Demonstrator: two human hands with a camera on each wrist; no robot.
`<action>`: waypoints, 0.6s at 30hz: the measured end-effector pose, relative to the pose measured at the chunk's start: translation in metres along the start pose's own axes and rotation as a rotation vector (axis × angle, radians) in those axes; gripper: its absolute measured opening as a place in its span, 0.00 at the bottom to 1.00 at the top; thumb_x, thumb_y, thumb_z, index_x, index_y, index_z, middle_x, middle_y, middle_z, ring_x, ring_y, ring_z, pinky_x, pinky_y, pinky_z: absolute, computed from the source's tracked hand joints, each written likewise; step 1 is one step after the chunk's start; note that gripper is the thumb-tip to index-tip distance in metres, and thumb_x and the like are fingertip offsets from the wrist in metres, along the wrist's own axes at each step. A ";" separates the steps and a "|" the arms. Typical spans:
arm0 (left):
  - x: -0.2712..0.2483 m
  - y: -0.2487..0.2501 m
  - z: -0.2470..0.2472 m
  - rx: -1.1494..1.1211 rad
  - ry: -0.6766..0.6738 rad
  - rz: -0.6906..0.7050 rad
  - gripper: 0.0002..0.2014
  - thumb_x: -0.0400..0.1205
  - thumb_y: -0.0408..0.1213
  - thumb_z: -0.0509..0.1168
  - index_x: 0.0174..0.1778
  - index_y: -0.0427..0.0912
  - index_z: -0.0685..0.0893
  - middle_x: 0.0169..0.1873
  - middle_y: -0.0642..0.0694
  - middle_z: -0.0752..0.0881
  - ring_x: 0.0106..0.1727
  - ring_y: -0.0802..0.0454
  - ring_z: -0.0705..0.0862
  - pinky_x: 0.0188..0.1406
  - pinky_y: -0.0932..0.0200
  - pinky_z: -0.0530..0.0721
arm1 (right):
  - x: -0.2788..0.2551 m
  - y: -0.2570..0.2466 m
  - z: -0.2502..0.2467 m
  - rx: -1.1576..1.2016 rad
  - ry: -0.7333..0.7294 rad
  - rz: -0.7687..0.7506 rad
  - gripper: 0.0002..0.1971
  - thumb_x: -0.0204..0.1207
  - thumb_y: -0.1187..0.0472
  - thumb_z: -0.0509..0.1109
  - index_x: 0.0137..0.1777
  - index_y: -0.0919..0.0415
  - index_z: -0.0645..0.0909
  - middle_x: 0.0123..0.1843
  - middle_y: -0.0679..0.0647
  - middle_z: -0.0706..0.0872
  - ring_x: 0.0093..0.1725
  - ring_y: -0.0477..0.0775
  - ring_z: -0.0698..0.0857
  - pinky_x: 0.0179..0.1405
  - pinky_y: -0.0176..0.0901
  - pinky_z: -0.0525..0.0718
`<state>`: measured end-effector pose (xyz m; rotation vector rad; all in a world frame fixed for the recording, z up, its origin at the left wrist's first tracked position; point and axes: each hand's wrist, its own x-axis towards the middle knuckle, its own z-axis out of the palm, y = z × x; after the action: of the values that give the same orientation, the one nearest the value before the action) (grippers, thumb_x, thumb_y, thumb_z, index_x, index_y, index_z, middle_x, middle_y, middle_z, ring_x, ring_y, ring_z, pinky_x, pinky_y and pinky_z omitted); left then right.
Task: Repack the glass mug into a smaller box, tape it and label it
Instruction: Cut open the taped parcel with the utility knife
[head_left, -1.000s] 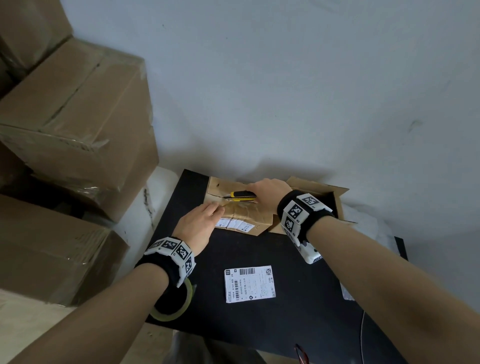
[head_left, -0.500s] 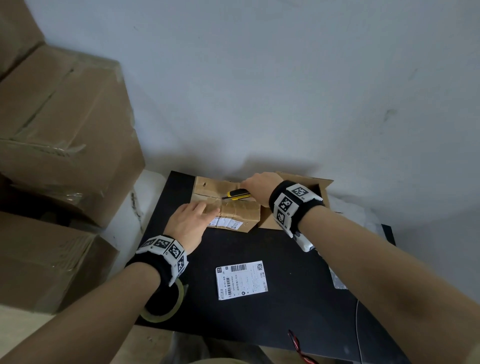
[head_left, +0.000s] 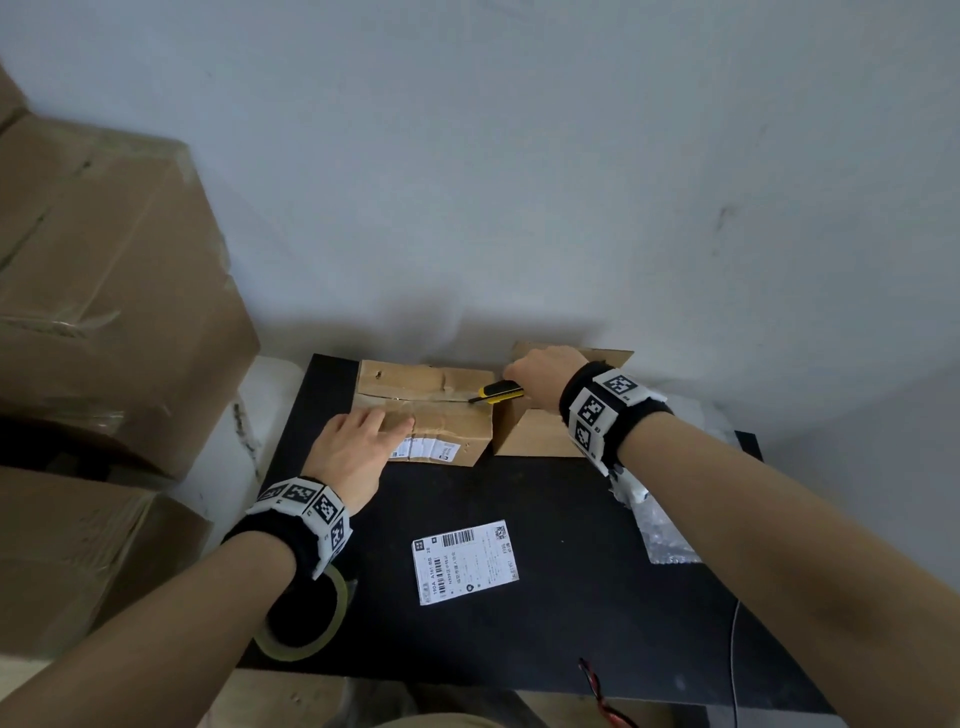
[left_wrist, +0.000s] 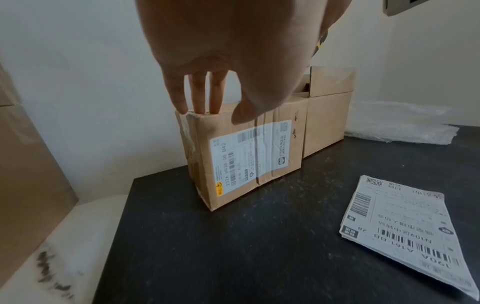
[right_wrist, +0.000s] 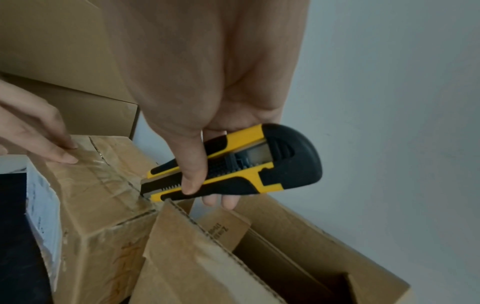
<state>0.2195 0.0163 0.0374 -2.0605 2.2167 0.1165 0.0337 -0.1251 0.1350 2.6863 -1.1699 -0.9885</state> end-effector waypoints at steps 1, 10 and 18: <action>0.001 0.000 0.000 0.008 -0.006 0.000 0.34 0.80 0.33 0.61 0.81 0.53 0.56 0.70 0.46 0.70 0.72 0.47 0.69 0.74 0.51 0.67 | -0.003 0.002 0.001 -0.004 0.001 0.005 0.10 0.83 0.66 0.60 0.61 0.61 0.78 0.51 0.56 0.84 0.42 0.56 0.79 0.40 0.44 0.76; 0.006 0.001 -0.002 0.051 -0.020 -0.007 0.32 0.81 0.34 0.61 0.80 0.54 0.58 0.70 0.47 0.70 0.70 0.48 0.70 0.71 0.51 0.68 | -0.021 0.014 0.010 -0.029 0.033 0.024 0.10 0.82 0.68 0.60 0.61 0.62 0.77 0.54 0.58 0.85 0.51 0.59 0.85 0.43 0.45 0.78; 0.014 0.002 -0.007 0.081 0.013 -0.014 0.25 0.81 0.40 0.61 0.75 0.55 0.66 0.65 0.48 0.75 0.65 0.48 0.74 0.62 0.50 0.71 | -0.026 0.025 0.012 -0.051 0.075 0.022 0.12 0.83 0.68 0.58 0.62 0.61 0.78 0.55 0.58 0.85 0.54 0.60 0.84 0.41 0.45 0.76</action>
<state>0.2166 0.0019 0.0423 -2.0391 2.1760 0.0116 -0.0027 -0.1226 0.1467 2.6413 -1.1418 -0.8937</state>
